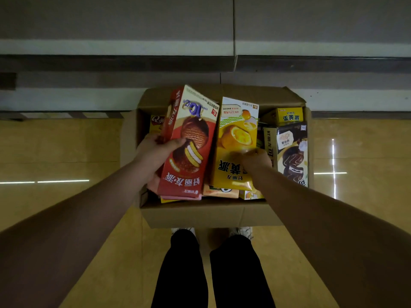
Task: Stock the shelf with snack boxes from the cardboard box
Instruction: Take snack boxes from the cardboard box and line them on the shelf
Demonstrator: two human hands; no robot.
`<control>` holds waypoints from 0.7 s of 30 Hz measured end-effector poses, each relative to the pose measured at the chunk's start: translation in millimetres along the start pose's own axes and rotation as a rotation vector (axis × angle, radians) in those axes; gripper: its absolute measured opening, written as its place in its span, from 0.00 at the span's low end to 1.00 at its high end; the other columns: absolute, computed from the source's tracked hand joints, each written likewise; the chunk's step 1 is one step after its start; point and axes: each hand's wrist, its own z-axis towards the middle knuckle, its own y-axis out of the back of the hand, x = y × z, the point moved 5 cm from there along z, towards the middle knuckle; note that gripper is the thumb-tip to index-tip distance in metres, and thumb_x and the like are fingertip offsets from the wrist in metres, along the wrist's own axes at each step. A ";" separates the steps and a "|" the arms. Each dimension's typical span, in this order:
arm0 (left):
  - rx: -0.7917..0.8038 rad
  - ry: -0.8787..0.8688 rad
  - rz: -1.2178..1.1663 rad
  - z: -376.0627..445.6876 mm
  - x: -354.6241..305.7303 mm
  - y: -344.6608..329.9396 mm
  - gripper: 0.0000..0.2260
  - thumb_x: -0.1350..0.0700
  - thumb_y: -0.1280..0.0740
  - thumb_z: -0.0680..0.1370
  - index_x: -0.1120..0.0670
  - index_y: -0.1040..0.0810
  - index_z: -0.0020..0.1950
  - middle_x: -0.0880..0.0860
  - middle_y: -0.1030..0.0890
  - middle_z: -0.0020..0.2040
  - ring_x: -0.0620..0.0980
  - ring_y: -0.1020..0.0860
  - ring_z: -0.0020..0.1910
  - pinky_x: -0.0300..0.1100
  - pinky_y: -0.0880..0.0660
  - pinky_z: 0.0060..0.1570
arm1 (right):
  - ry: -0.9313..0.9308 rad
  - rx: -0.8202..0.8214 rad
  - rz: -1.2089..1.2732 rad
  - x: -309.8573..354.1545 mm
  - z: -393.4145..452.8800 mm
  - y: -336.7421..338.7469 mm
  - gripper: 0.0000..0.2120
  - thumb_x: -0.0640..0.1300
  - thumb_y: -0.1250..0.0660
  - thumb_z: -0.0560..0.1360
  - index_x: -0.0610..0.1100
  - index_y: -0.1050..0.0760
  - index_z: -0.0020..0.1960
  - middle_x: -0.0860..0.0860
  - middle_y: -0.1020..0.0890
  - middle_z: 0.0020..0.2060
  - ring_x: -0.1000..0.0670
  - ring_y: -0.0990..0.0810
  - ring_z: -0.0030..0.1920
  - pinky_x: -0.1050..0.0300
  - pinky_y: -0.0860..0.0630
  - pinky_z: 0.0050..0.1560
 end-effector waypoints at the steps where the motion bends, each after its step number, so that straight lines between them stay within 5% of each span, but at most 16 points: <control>1: -0.022 -0.024 -0.004 0.6 -1.3 0.6 0.25 0.43 0.24 0.68 0.51 0.29 0.58 0.47 0.20 0.46 0.48 0.19 0.43 0.43 0.23 0.44 | 0.019 0.029 -0.002 3.6 5.1 0.9 0.33 0.54 0.24 0.68 0.43 0.31 0.67 0.48 0.22 0.53 0.50 0.23 0.44 0.55 0.27 0.42; 4: -0.017 -0.044 -0.050 0.1 0.5 -5.8 0.21 0.43 0.25 0.69 0.48 0.28 0.55 0.47 0.19 0.48 0.49 0.19 0.46 0.48 0.22 0.51 | 0.076 0.090 -0.054 15.9 10.4 -0.3 0.40 0.59 0.24 0.66 0.45 0.35 0.72 0.46 0.24 0.62 0.44 0.24 0.59 0.49 0.26 0.57; 7: -0.023 -0.031 -0.074 1.7 6.3 -15.5 0.21 0.42 0.26 0.70 0.48 0.28 0.58 0.47 0.19 0.51 0.50 0.18 0.49 0.49 0.22 0.53 | 0.110 0.140 0.070 15.2 16.2 -4.9 0.47 0.62 0.24 0.57 0.57 0.38 0.72 0.50 0.25 0.65 0.42 0.25 0.63 0.39 0.27 0.62; 12: -0.042 -0.043 -0.109 0.8 16.4 -21.3 0.26 0.41 0.28 0.72 0.50 0.28 0.65 0.47 0.20 0.53 0.48 0.19 0.48 0.44 0.22 0.48 | 0.073 0.216 0.282 5.8 12.9 -5.6 0.43 0.61 0.23 0.56 0.69 0.38 0.68 0.53 0.27 0.66 0.42 0.26 0.63 0.35 0.26 0.59; 15: -0.043 0.032 -0.172 0.7 27.4 -13.0 0.35 0.33 0.26 0.62 0.48 0.25 0.64 0.50 0.17 0.54 0.53 0.18 0.50 0.51 0.21 0.53 | 0.057 0.256 0.264 4.2 10.1 -2.2 0.34 0.56 0.26 0.69 0.69 0.40 0.68 0.52 0.27 0.63 0.44 0.24 0.58 0.37 0.24 0.56; 21: -0.027 0.061 -0.299 -10.3 41.0 -2.9 0.17 0.44 0.28 0.73 0.50 0.24 0.57 0.51 0.17 0.45 0.53 0.17 0.44 0.49 0.20 0.48 | 0.090 0.273 0.336 8.2 -3.3 1.3 0.26 0.49 0.25 0.70 0.68 0.35 0.59 0.50 0.24 0.60 0.43 0.22 0.57 0.37 0.23 0.56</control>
